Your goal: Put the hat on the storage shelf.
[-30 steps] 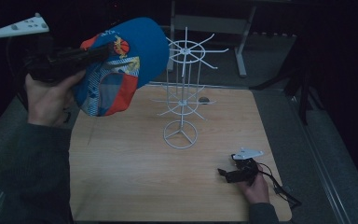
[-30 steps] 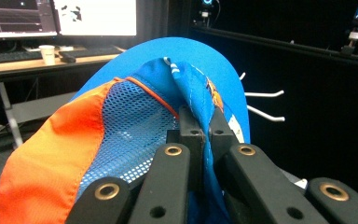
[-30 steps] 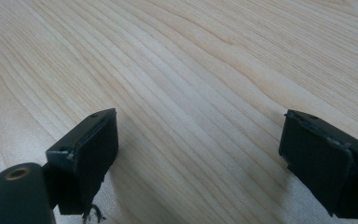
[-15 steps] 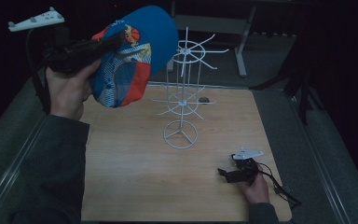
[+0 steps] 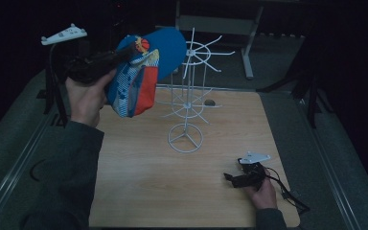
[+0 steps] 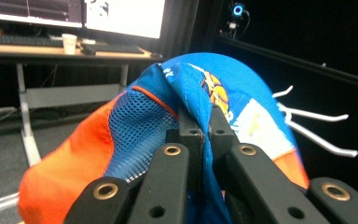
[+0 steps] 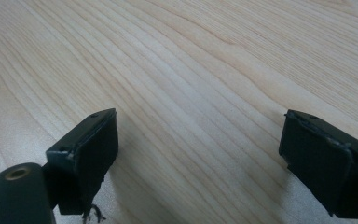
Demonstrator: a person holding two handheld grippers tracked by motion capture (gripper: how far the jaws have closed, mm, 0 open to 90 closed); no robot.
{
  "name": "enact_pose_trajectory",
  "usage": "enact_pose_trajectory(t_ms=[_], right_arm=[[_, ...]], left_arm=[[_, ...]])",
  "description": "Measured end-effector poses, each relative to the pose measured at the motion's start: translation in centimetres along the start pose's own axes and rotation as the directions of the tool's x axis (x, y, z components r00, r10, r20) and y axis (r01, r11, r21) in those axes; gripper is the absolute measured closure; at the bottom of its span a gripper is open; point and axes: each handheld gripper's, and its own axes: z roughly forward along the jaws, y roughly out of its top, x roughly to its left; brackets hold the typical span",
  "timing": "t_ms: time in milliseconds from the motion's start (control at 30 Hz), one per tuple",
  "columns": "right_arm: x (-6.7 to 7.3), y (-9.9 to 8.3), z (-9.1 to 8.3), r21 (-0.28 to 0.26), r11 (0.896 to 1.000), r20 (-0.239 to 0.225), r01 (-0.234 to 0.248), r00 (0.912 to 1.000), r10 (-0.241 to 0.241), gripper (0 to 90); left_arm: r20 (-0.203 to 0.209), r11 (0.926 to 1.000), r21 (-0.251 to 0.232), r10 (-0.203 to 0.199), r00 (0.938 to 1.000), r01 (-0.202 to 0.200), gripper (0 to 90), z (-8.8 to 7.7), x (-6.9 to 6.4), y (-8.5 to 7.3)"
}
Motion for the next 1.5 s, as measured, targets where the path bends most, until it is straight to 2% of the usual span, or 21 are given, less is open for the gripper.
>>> enact_pose_trajectory(t_ms=[167,267,400,467,533,733,900,933,1033,1167,1267,1500], right_arm=[[0.0,0.0,0.0,0.001,1.0,0.0,-0.001,1.0,0.001,11.6],[0.0,0.0,0.0,0.001,1.0,0.0,-0.001,1.0,0.001,11.6],[0.0,0.0,0.0,0.001,1.0,0.0,-0.001,1.0,0.001,11.6],[0.0,0.0,0.0,0.001,1.0,0.0,-0.001,1.0,0.001,11.6],[0.0,0.0,0.0,0.001,1.0,0.0,0.0,1.0,0.0,11.6],[0.0,0.0,0.0,0.0,1.0,0.0,0.001,1.0,-0.001,11.6],[0.0,0.0,0.0,-0.001,1.0,0.002,0.001,1.0,-0.001,11.6],[0.0,0.0,0.0,0.0,1.0,0.002,0.001,1.0,-0.001,11.6],[0.0,0.0,0.0,0.0,1.0,0.002,0.0,1.0,0.0,11.6],[0.0,0.0,0.0,0.0,1.0,0.002,0.001,1.0,-0.001,11.6],[0.0,0.0,0.0,-0.001,1.0,0.002,0.001,1.0,-0.001,11.6],[0.0,0.0,0.0,0.001,1.0,0.0,-0.004,1.0,0.004,11.6]], left_arm=[[0.007,0.9991,0.035,0.024,0.9997,-0.025,83.4,0.2,-0.1,-1.1],[0.015,0.9969,0.067,0.04,0.9991,-0.041,74.6,0.2,-0.2,-1.5],[0.002,0.9919,0.101,0.076,0.9971,-0.076,60.8,0.2,-0.7,-1.8],[-0.001,0.9891,0.118,0.089,0.996,-0.089,56.7,0.2,-0.8,-1.9],[-0.009,0.9891,0.117,0.092,0.9958,-0.09,52.5,0.3,-1.0,-2.0],[-0.017,0.9917,0.118,0.052,0.9985,-0.05,41.9,0.3,-0.1,-3.0],[-0.023,0.9903,0.136,0.034,0.9992,-0.03,40.6,0.4,0.3,-3.5],[-0.02,0.9897,0.142,0.025,0.9995,-0.022,42.2,0.4,0.4,-3.6],[-0.035,0.9867,0.161,0.026,0.999,-0.02,56.1,0.6,0.5,-3.8],[-0.033,0.9887,0.15,0.005,0.9994,0.0,81.4,0.4,1.1,-4.1],[-0.041,0.9878,0.156,0.015,0.9991,-0.008,87.3,0.0,1.3,-4.2],[-0.022,0.9936,0.113,-0.002,0.9998,0.004,89.2,-1.8,2.0,-4.5]])
